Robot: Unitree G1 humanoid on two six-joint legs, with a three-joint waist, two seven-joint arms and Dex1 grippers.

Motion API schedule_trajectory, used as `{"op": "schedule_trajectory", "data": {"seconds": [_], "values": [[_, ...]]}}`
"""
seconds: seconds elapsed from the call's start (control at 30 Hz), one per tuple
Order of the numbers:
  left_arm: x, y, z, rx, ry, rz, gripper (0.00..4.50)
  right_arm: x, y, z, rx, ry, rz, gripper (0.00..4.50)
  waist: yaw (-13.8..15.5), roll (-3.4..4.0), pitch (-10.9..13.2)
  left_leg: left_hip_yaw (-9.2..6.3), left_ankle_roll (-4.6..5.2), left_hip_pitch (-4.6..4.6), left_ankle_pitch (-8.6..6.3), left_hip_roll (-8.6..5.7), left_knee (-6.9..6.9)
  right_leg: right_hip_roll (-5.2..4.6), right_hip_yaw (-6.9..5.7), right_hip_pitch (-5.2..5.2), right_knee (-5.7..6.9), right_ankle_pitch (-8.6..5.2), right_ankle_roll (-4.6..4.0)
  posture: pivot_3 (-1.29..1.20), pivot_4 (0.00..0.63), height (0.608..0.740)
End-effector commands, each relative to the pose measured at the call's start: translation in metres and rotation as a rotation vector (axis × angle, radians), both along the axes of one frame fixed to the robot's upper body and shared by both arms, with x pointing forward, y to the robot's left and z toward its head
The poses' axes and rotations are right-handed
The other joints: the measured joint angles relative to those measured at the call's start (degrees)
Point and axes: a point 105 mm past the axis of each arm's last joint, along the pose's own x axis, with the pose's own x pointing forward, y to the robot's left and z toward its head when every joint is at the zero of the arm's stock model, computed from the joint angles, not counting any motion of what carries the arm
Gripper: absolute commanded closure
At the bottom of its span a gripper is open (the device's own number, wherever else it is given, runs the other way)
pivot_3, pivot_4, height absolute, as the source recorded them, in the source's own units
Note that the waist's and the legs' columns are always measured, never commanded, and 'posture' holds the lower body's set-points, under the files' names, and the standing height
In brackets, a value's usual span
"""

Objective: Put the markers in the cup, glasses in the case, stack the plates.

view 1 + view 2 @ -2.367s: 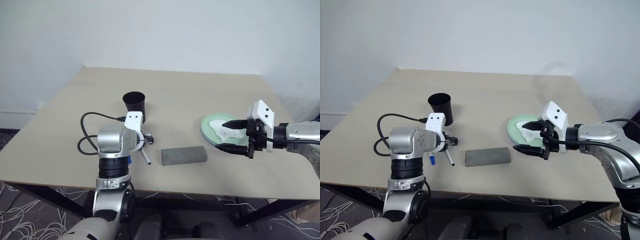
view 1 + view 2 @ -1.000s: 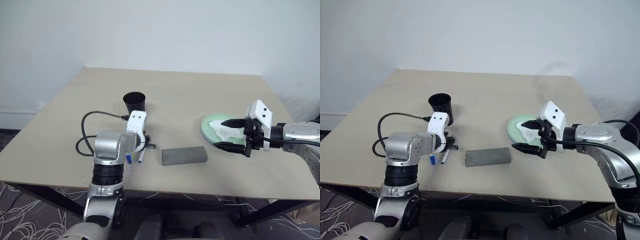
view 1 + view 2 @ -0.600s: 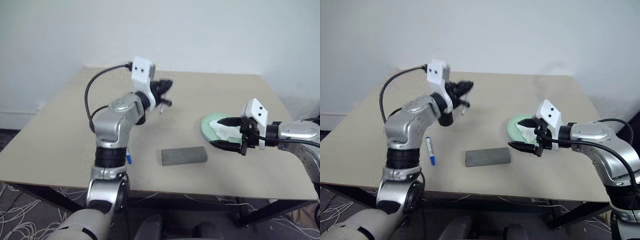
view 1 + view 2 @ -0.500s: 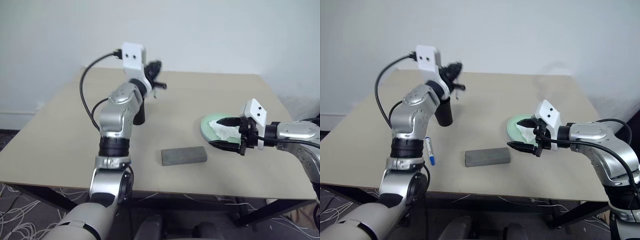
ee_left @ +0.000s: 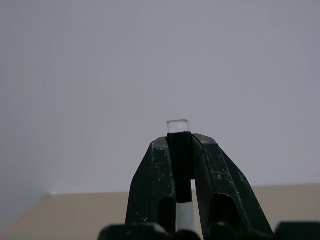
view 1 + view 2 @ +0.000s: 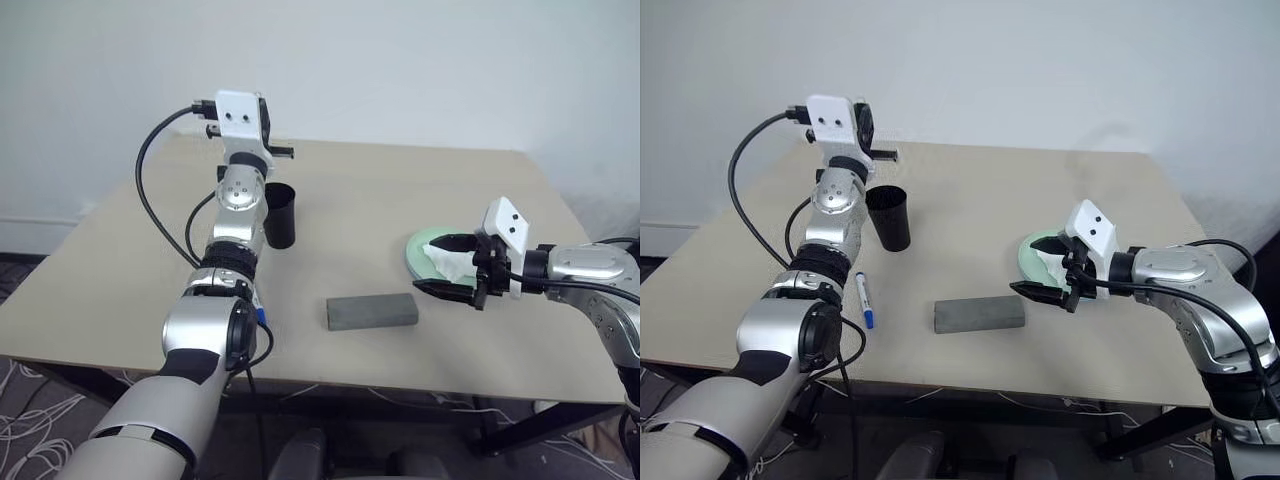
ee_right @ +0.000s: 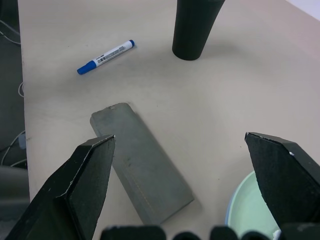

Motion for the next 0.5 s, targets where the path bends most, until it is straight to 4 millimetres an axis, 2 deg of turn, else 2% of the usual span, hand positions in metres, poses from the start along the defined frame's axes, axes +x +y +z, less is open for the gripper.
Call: {"op": "schedule_trajectory", "data": {"seconds": [0.03, 0.27, 0.5], "values": [[-0.002, -0.008, 0.014, 0.020, -0.065, -0.029, 4.39, 0.000, 0.001, 0.015, 0.014, -0.060, 0.005, 0.00, 0.0, 0.00, 0.0, 0.00, 0.00, 0.00, 0.00, 0.00, 0.00, 0.00, 0.00, -0.01, 0.00, 0.00, 0.00, 0.00, 0.000, 0.725], [-0.003, -0.013, -0.009, 0.048, -0.025, -0.058, 4.39, 0.001, 0.003, 0.017, 0.017, -0.063, 0.010, 0.00, 0.0, -0.01, 0.0, 0.00, 0.00, 0.00, 0.00, 0.00, -0.01, 0.01, 0.01, -0.01, 0.01, 0.01, 0.00, 0.00, 0.000, 0.725], [-0.004, -0.011, -0.020, 0.072, -0.003, -0.058, 4.39, 0.002, 0.002, 0.018, 0.015, -0.064, 0.006, 0.00, 0.0, -0.02, 0.0, 0.00, 0.00, 0.00, 0.00, 0.00, 0.01, 0.01, -0.01, -0.01, 0.02, 0.01, 0.00, 0.00, 0.000, 0.725]]}}
